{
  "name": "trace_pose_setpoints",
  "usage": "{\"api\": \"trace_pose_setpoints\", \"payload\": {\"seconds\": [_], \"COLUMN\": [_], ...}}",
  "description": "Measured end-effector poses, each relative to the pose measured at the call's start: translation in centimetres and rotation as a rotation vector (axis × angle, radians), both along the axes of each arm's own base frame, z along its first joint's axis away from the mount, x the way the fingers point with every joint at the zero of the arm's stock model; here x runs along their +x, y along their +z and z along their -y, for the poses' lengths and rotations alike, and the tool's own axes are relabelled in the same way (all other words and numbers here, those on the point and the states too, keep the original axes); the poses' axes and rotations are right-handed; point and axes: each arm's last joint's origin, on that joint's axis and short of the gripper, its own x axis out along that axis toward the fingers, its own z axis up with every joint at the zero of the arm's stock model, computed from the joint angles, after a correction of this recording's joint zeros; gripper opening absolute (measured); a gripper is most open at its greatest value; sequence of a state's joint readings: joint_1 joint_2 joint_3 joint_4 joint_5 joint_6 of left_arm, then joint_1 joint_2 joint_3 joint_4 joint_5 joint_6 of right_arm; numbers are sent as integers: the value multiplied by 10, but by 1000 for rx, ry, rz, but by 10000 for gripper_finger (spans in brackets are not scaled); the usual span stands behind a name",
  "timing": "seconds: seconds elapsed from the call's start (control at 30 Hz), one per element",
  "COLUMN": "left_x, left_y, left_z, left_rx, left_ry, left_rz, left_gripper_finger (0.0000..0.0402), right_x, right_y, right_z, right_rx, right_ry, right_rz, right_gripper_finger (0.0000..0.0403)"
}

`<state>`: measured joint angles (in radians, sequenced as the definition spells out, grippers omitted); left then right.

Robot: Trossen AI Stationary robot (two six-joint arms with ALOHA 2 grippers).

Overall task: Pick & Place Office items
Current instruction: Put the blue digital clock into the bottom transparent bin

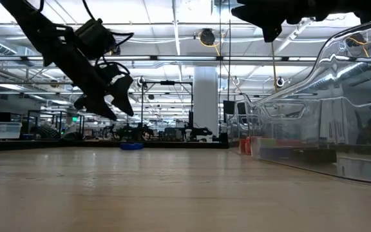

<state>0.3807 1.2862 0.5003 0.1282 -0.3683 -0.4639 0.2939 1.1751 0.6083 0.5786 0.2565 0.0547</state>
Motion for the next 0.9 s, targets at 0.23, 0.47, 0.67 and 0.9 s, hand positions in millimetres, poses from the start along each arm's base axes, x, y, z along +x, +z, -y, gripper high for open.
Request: {"api": "trace_pose_setpoints", "payload": {"seconds": [0.23, 0.47, 0.67, 0.9], "left_x": [11, 25, 39, 44], "left_y": [-28, -47, -63, -74], "left_z": [-22, -43, -53, -56], "left_rx": [-6, -59, -75, -94], "left_ry": [70, 90, 87, 98], "left_rz": [-80, -142, -203, -252], "left_gripper_finger": [301, 309, 310, 306], "right_x": [0, 0, 0, -1], "right_y": [0, -1, -3, -4], "right_z": [0, 0, 0, -1], "right_rx": [-40, -42, -46, -25], "right_ry": [3, 4, 6, 11], "right_rz": [2, -4, -32, -36], "right_gripper_finger": [144, 146, 144, 144]}}
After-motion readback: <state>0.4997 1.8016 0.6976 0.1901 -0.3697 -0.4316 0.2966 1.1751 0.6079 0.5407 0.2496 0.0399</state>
